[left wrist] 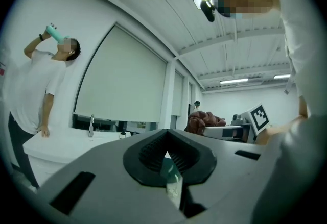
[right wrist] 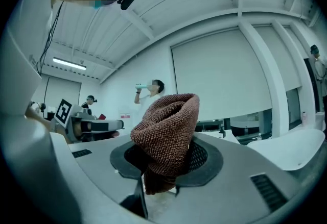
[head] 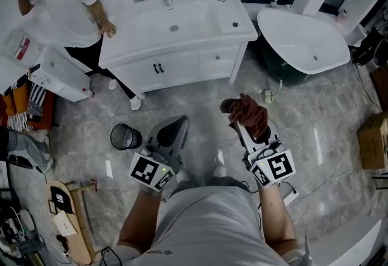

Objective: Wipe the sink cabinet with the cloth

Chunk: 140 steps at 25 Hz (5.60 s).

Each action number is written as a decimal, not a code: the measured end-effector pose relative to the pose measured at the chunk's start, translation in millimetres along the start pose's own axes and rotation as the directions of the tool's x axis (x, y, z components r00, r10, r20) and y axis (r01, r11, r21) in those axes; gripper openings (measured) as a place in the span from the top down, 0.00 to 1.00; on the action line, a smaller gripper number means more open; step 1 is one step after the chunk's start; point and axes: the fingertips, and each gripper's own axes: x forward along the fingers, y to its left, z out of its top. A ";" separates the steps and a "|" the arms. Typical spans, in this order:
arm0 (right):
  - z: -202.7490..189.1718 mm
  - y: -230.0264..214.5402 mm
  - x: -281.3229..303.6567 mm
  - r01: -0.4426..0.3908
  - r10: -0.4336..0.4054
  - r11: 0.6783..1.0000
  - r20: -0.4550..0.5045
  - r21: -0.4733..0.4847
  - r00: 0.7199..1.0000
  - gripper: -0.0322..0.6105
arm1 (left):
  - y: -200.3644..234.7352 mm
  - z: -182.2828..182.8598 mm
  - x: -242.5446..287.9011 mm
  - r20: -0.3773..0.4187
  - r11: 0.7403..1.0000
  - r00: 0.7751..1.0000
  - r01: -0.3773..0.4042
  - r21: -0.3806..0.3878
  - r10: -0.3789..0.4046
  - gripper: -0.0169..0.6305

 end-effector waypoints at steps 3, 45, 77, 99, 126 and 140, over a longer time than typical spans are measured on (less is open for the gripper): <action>-3.7 -12.5 -0.7 -0.025 0.024 1.000 0.006 0.017 1.000 0.74 | -12.4 -4.3 11.5 -0.017 1.000 1.000 -0.008 -0.002 0.008 0.96; -92.3 -97.3 315.4 0.035 -0.009 0.994 -0.249 0.102 0.969 0.74 | 260.7 -51.7 183.4 -0.140 0.989 0.983 0.102 -0.104 -0.116 0.96; -333.4 -175.5 398.8 -0.251 0.383 0.923 -0.628 0.292 0.678 0.74 | 288.9 -192.9 176.6 -0.250 0.814 0.830 -0.547 -0.196 0.498 0.96; -479.4 -226.7 469.4 -0.143 0.343 0.925 -0.607 0.353 0.717 0.74 | 263.3 -318.8 138.8 -0.249 0.604 0.668 -0.742 -0.291 0.701 0.96; -604.4 -235.7 501.7 -0.088 0.376 0.890 -0.609 0.448 0.698 0.75 | 249.6 -419.0 148.9 -0.337 0.594 0.662 -0.750 -0.291 0.670 0.96; -676.3 -247.0 499.2 -0.089 0.334 0.926 -0.685 0.368 0.648 0.75 | 255.8 -440.1 137.5 -0.389 0.612 0.658 -0.749 -0.253 0.645 0.96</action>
